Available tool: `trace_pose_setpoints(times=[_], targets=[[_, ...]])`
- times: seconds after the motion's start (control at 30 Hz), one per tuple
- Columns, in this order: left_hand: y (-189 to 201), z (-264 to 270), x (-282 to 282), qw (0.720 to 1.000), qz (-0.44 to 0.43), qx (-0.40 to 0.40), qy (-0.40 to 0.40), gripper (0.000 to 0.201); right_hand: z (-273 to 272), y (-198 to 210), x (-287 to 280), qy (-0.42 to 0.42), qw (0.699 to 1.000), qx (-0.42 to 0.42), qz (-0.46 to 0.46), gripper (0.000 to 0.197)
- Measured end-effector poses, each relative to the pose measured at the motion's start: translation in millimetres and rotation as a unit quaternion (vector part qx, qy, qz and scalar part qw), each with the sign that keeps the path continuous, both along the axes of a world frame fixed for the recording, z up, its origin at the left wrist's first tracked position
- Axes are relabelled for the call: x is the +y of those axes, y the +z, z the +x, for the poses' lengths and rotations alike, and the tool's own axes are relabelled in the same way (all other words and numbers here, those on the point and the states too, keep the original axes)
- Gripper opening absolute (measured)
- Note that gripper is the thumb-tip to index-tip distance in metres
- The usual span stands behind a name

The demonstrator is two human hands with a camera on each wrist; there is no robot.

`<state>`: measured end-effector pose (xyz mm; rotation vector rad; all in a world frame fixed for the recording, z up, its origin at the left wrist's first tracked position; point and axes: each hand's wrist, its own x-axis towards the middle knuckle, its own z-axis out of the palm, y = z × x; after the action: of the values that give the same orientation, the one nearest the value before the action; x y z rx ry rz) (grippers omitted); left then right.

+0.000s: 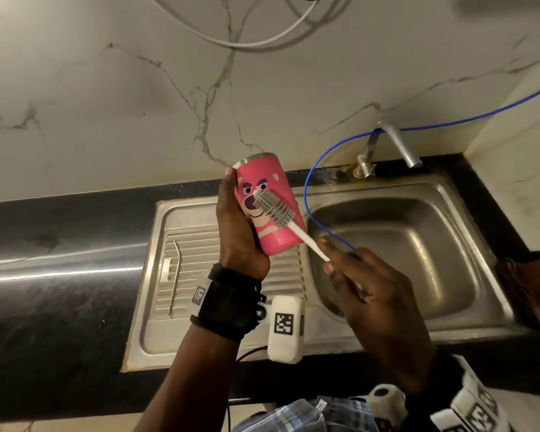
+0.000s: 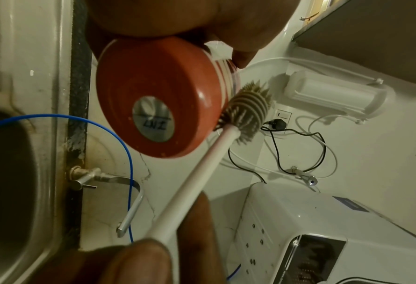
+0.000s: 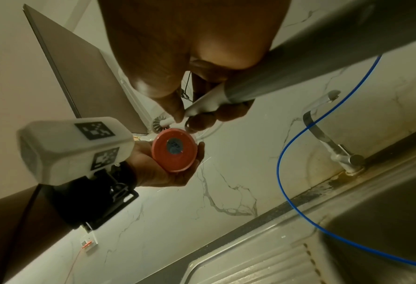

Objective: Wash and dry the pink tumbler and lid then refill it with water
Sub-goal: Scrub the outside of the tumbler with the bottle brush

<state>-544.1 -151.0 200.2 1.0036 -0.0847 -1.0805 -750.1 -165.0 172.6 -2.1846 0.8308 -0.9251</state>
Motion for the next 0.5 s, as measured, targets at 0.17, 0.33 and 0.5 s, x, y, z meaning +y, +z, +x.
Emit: trace_pose_setpoints(times=[0.17,0.33,0.5], targets=[[-1.5,5.2,1.1,1.000,0.000,-0.013,0.024,0.068,-11.8,-2.9,10.0,0.025,1.000,0.004,-0.019,0.041],[-3.3,3.0,2.8,0.998,-0.011,-0.027,0.048,0.064,-21.5,-4.9,17.3,0.020,0.999,0.018,-0.039,0.041],[-11.2,-12.0,1.8,0.999,-0.010,-0.029,0.012,0.079,1.3,6.8,9.5,0.015,1.000,0.004,-0.026,0.043]])
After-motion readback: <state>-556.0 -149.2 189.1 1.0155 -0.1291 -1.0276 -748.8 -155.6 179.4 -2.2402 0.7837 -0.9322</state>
